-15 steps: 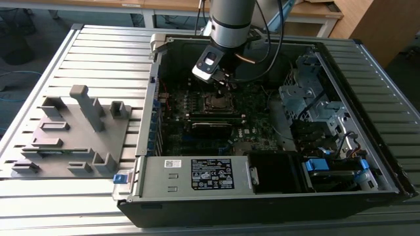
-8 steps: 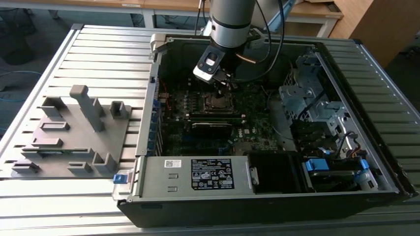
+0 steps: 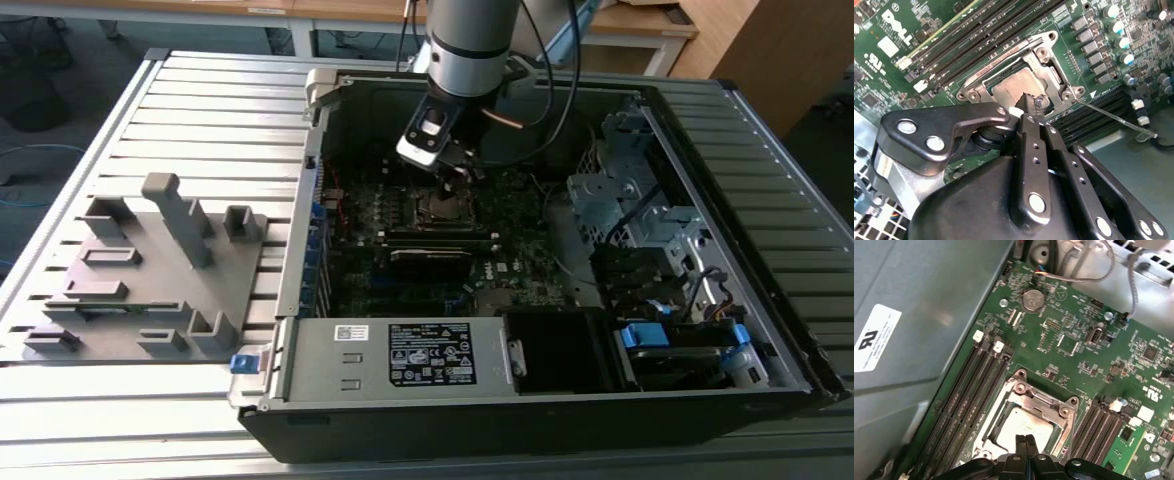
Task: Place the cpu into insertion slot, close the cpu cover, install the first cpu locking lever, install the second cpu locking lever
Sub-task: 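Close the cpu cover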
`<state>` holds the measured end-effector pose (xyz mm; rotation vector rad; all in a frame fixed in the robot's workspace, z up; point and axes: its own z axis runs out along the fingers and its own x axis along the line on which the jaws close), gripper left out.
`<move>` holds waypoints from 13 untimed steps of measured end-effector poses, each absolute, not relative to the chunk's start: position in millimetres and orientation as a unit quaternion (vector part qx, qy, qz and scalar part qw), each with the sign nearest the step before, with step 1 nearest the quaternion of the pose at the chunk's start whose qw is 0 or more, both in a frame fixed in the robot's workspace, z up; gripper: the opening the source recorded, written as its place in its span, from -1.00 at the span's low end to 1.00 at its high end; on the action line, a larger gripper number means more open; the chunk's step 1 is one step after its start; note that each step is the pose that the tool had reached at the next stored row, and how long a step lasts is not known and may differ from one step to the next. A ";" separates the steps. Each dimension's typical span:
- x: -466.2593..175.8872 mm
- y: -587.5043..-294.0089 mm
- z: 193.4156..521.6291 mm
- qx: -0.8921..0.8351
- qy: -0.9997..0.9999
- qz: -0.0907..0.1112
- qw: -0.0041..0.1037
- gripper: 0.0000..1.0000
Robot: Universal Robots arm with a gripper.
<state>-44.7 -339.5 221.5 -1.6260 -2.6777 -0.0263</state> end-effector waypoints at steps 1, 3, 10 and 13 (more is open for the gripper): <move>-44.7 -339.5 221.5 -0.514 -0.858 -0.008 0.004 -0.80; -44.7 -339.5 221.5 -0.508 -0.861 -0.008 0.004 -0.80; -44.7 -339.5 221.5 -0.505 -0.863 -0.008 0.005 -0.80; -44.7 -339.5 221.5 -0.505 -0.863 -0.008 0.005 -0.80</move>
